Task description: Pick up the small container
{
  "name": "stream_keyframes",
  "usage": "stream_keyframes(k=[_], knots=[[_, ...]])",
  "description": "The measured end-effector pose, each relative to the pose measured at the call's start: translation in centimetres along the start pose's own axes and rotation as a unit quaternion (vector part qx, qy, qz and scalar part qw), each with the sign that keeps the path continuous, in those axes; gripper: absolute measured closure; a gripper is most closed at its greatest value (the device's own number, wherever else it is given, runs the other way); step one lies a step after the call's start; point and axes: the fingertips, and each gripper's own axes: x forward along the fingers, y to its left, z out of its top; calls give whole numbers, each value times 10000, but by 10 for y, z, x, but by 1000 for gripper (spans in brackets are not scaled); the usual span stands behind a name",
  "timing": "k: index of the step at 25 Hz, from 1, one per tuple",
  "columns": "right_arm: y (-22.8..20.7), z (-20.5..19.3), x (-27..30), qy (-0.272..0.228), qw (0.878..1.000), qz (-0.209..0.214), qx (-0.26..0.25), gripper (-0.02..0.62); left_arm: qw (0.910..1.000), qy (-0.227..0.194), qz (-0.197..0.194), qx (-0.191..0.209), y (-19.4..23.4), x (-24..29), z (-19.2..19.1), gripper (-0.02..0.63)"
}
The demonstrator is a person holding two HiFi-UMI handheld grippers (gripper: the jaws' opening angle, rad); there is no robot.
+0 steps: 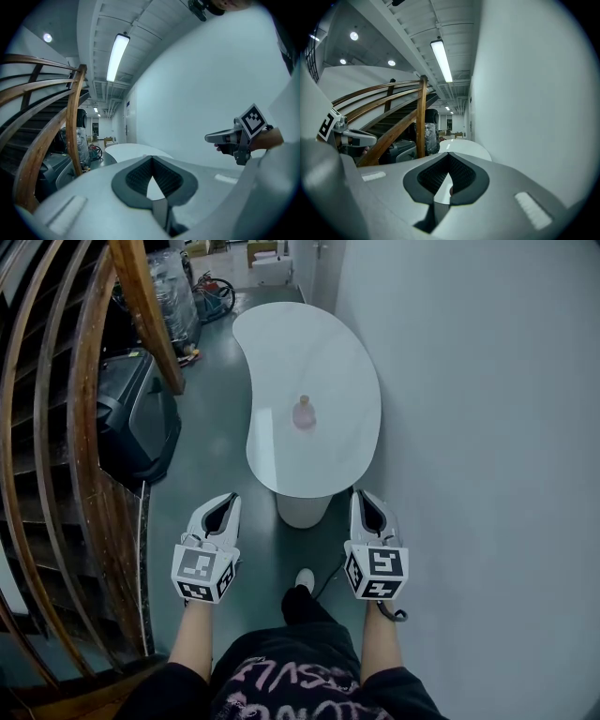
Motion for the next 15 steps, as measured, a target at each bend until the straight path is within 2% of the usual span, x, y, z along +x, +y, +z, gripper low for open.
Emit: stream_keyframes(k=[15], knots=[[-42,1,66,213,9997,-7,94,586,9995,276,-138,-69,7,80,2,604]])
